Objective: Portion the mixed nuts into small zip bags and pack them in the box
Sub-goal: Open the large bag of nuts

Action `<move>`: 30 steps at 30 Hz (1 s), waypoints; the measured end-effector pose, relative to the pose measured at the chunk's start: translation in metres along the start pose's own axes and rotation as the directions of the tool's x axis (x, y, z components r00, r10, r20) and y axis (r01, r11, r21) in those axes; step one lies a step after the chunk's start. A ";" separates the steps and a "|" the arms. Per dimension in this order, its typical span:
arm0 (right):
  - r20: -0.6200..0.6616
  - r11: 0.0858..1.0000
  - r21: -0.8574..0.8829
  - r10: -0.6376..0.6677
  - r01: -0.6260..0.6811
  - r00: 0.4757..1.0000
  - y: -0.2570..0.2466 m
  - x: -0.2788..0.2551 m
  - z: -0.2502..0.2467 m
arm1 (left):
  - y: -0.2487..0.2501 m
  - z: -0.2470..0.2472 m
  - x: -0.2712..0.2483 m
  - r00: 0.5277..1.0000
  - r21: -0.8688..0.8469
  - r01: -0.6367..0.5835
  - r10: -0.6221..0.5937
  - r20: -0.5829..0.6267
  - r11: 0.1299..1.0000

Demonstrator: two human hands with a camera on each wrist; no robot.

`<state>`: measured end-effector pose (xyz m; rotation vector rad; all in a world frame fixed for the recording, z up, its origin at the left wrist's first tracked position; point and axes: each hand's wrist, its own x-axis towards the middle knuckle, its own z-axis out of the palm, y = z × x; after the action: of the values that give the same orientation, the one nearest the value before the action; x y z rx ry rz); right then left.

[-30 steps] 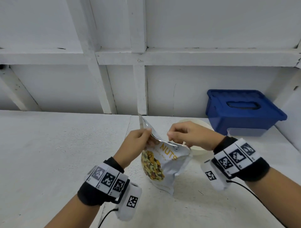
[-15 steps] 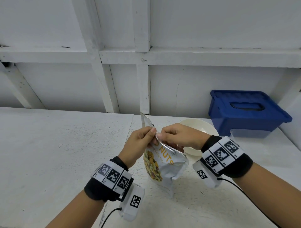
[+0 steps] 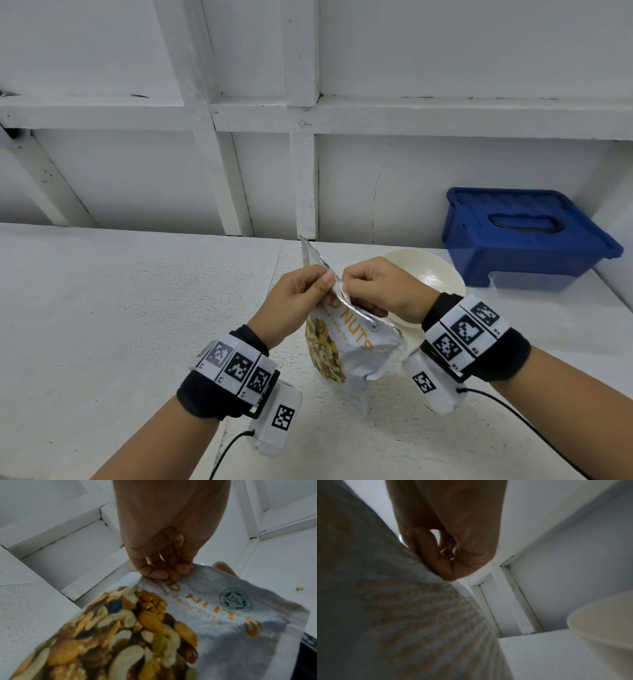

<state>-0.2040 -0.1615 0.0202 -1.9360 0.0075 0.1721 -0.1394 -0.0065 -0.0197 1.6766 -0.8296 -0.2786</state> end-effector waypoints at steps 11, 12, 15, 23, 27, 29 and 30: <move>-0.221 0.990 0.109 0.111 -0.089 0.969 0.008 -0.006 -0.037 | 0.022 -0.059 -0.007 0.956 0.193 0.046 -0.099 0.275 0.980; -0.203 0.992 0.044 0.127 -0.121 0.971 0.002 -0.011 -0.035 | 0.027 -0.061 0.000 0.961 0.258 0.033 -0.101 0.256 0.966; -0.145 0.938 -0.240 0.219 -0.249 0.965 -0.020 -0.031 -0.030 | 0.041 -0.061 0.024 0.999 0.523 -0.026 0.009 0.035 0.852; -0.210 0.900 0.307 0.383 -0.311 0.900 -0.014 -0.048 -0.013 | 0.057 -0.018 0.066 0.950 0.836 -0.007 -0.256 0.176 0.548; -0.241 0.594 0.785 0.553 -0.175 0.798 -0.003 -0.037 -0.010 | 0.039 -0.011 0.052 0.963 0.572 0.172 -0.259 0.075 0.802; -0.240 0.477 0.874 0.590 -0.093 0.771 0.007 -0.031 -0.009 | 0.031 -0.008 0.038 0.937 0.250 0.330 -0.348 0.029 0.910; -0.251 0.463 0.884 0.588 -0.066 0.769 0.012 -0.028 -0.010 | 0.028 -0.005 0.031 0.916 0.097 0.396 -0.400 0.022 0.913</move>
<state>-0.2312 -0.1767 0.0163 -0.8838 0.7572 -0.1131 -0.1243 -0.0245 0.0151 1.9261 -0.5276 -0.5652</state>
